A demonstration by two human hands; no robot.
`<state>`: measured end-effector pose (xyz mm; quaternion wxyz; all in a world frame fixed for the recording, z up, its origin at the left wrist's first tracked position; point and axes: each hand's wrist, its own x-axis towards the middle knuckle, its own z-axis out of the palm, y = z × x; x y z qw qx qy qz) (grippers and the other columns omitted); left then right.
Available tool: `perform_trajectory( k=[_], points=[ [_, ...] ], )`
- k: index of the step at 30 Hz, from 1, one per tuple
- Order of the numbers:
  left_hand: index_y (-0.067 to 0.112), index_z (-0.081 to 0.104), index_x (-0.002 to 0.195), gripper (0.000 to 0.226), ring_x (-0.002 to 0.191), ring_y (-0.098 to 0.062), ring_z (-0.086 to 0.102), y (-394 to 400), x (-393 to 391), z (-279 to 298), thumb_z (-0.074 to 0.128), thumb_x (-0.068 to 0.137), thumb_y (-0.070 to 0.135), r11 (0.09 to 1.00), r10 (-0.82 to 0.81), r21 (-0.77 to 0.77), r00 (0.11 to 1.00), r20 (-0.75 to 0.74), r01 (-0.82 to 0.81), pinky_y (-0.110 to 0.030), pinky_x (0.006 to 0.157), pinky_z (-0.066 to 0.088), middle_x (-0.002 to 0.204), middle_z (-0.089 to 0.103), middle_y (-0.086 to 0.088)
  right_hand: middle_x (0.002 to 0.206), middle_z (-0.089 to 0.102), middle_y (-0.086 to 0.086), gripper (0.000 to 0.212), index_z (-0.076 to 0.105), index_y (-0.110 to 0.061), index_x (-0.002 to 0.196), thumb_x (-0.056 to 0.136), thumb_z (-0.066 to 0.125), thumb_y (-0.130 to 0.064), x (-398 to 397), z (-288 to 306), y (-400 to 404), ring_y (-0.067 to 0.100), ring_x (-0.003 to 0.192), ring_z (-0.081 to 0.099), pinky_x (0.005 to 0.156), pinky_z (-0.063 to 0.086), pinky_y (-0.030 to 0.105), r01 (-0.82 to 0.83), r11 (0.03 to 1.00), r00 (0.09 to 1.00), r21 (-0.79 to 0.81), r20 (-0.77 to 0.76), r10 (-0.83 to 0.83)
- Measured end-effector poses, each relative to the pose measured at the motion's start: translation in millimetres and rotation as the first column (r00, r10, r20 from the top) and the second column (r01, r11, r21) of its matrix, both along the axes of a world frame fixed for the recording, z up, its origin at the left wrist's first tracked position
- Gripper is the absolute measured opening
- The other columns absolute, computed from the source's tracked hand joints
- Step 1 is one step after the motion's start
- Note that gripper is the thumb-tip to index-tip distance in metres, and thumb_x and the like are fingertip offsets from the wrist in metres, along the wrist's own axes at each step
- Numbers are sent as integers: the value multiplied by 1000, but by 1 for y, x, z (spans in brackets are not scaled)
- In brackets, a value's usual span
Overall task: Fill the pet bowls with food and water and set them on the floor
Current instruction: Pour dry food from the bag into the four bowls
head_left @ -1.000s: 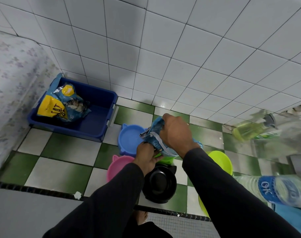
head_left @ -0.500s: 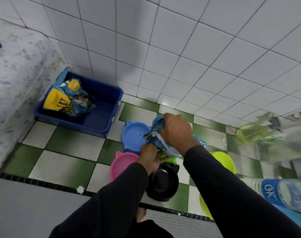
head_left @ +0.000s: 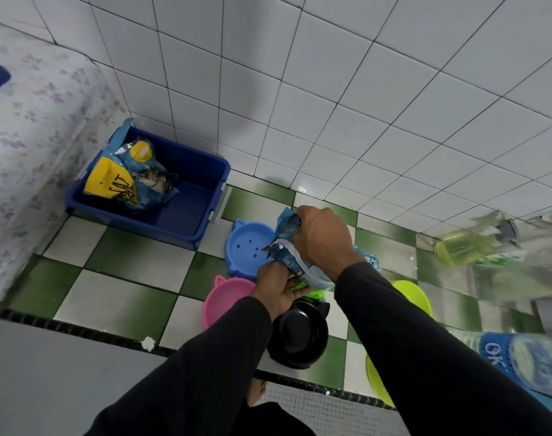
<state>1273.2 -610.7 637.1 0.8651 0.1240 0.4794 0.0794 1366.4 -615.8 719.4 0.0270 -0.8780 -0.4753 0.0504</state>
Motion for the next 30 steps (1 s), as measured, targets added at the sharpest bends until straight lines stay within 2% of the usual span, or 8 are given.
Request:
perform_trajectory(
  k=[4,8,10,19,30],
  points=[
    [2,64,125,25,113,-41,67,0,0,0,49,105,7,1000,0,-15,1000,-5,0,-57,90,57,122,71,-24,75,46,1,20,65,-14,103,88,65,-26,1,1,3,22,62,44,54,32,28,1,1000,1000,-15,5,-1],
    [3,64,125,26,112,-40,68,1,0,0,50,104,8,1000,2,-25,1000,-14,-3,-52,76,60,121,72,-22,85,64,9,23,64,-13,107,90,64,-28,1,1,4,22,66,45,57,33,29,-14,1000,1000,-9,11,14],
    [3,65,125,26,111,-40,68,1,1,0,50,104,8,1000,-4,-24,1000,-23,3,-50,72,60,120,72,-22,90,67,10,24,64,-12,108,91,64,-29,1,1,4,22,67,46,58,35,30,-13,1000,1000,-15,11,13],
    [6,64,124,26,107,-39,68,1,2,-3,50,103,9,999,-10,-47,1000,-15,9,-47,66,61,119,72,-21,89,66,10,26,64,-12,109,91,66,-31,5,-1,2,22,67,44,61,35,29,-1,1000,1000,-18,10,1],
    [6,64,126,29,111,-40,67,1,4,-8,48,102,6,998,5,-59,1000,-6,-5,-50,72,60,123,71,-22,93,68,10,27,64,-13,111,92,66,-33,8,-10,4,20,71,47,62,39,31,-2,1000,1000,-15,-8,2]
  ],
)
